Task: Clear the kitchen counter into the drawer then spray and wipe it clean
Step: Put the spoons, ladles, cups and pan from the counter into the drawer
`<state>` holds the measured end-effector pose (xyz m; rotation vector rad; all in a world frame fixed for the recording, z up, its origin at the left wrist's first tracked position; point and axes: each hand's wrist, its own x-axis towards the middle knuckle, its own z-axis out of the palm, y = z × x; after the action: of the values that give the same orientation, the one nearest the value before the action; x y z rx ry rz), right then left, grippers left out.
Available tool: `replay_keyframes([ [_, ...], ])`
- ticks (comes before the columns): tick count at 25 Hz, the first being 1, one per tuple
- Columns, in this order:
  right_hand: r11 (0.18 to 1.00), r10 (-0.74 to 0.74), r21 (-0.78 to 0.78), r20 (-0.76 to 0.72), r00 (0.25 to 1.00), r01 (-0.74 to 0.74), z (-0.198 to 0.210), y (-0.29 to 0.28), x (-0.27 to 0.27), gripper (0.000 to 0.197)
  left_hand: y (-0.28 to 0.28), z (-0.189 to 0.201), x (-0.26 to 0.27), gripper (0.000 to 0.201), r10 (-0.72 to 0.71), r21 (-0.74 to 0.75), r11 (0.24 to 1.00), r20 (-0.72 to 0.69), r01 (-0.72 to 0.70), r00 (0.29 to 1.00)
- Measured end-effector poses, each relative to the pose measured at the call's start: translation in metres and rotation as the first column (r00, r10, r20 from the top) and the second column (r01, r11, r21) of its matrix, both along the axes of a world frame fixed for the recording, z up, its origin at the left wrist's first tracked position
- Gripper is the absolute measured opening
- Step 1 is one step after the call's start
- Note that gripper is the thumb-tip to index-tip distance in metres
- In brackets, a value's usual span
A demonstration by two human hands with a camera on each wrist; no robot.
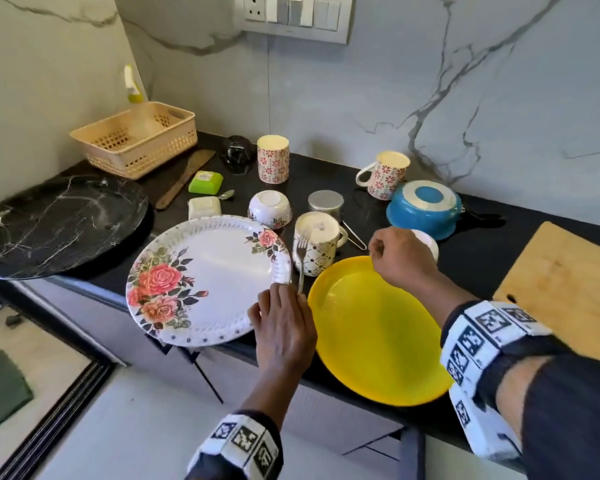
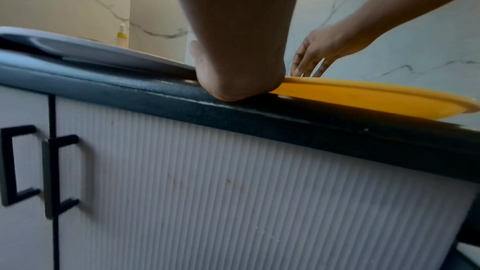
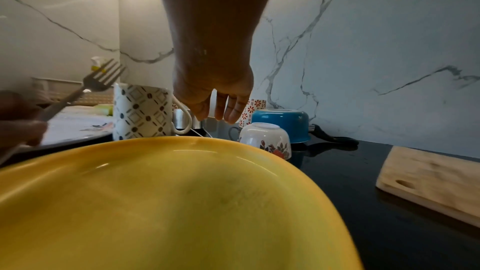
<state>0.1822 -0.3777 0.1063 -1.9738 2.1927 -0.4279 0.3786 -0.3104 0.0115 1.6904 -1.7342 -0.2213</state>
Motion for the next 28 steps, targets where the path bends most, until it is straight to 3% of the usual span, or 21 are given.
replay_keyframes([
  [5, 0.988, -0.117, 0.107, 0.014, 0.993, 0.115, -0.030, -0.071, 0.007, 0.041, -0.001, -0.004, 0.002, 0.012, -0.017, 0.014, 1.000, -0.001, 0.017, 1.000],
  [7, 0.976, -0.164, 0.142, -0.007, 0.986, 0.163, -0.042, -0.092, 0.013, 0.046, 0.000, -0.006, 0.002, 0.012, -0.017, 0.027, 0.999, 0.003, 0.017, 1.000],
  [13, 0.964, -0.255, 0.105, 0.125, 0.959, 0.243, -0.050, -0.106, 0.014, 0.019, 0.000, -0.007, 0.000, 0.012, -0.027, 0.016, 0.999, -0.016, 0.028, 0.999],
  [16, 0.974, -0.185, -0.094, 0.200, 0.962, 0.207, -0.035, -0.090, 0.014, 0.006, 0.001, -0.006, 0.000, 0.011, -0.034, 0.006, 0.999, -0.039, 0.034, 0.999],
  [19, 0.949, -0.038, -0.303, 0.172, 0.984, 0.089, -0.014, -0.052, 0.003, 0.007, 0.006, 0.000, -0.001, 0.012, -0.038, -0.019, 0.999, -0.056, 0.037, 0.998],
  [22, 0.869, -0.020, -0.467, 0.295, 0.955, 0.162, 0.018, 0.019, -0.017, 0.013, 0.017, 0.009, -0.002, 0.010, -0.088, 0.000, 0.996, -0.050, 0.088, 0.995],
  [25, 0.833, 0.043, -0.502, 0.477, 0.878, 0.232, 0.026, 0.090, -0.029, 0.012, 0.009, 0.015, 0.005, 0.008, -0.025, 0.005, 1.000, -0.115, 0.026, 0.993],
  [28, 0.876, 0.032, -0.395, 0.623, 0.781, 0.279, 0.021, 0.225, -0.058, 0.006, 0.080, 0.045, -0.026, 0.010, -0.207, -0.140, 0.972, -0.111, 0.190, 0.972],
])
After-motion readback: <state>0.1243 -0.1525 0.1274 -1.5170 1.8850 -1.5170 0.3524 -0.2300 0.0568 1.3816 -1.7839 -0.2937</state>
